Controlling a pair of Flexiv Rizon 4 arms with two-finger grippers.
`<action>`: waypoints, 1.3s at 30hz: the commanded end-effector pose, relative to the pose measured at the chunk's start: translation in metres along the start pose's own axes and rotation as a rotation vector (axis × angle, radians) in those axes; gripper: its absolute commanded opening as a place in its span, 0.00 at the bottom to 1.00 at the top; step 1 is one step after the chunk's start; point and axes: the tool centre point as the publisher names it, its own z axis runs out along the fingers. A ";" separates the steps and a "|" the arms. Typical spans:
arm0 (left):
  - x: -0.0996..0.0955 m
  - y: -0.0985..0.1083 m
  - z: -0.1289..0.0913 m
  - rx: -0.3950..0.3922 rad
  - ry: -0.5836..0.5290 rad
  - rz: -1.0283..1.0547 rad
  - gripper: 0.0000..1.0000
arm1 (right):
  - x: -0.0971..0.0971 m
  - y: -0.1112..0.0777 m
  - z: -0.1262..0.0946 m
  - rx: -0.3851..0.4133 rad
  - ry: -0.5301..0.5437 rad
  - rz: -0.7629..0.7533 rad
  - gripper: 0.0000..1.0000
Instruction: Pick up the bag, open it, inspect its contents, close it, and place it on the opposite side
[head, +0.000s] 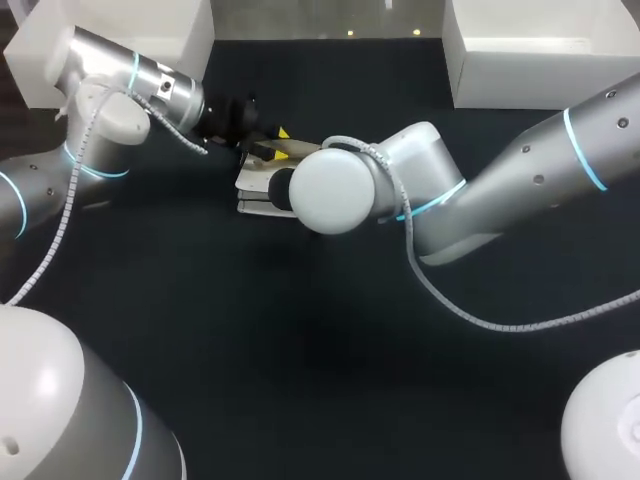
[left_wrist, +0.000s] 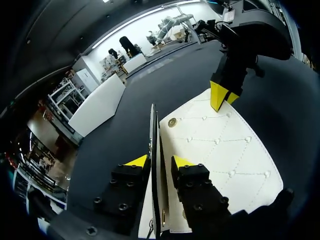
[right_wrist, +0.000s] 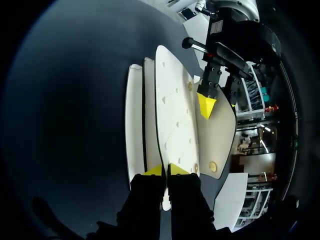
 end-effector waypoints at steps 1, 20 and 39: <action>-0.004 -0.003 -0.007 0.009 0.000 0.015 0.33 | 0.001 0.000 0.001 -0.002 -0.004 0.001 0.00; 0.013 -0.012 -0.018 0.031 -0.017 0.130 0.00 | 0.001 0.000 0.001 -0.002 -0.004 0.001 0.00; 0.024 -0.013 -0.021 0.043 0.008 0.072 0.00 | 0.001 0.000 0.001 -0.002 -0.004 0.001 0.00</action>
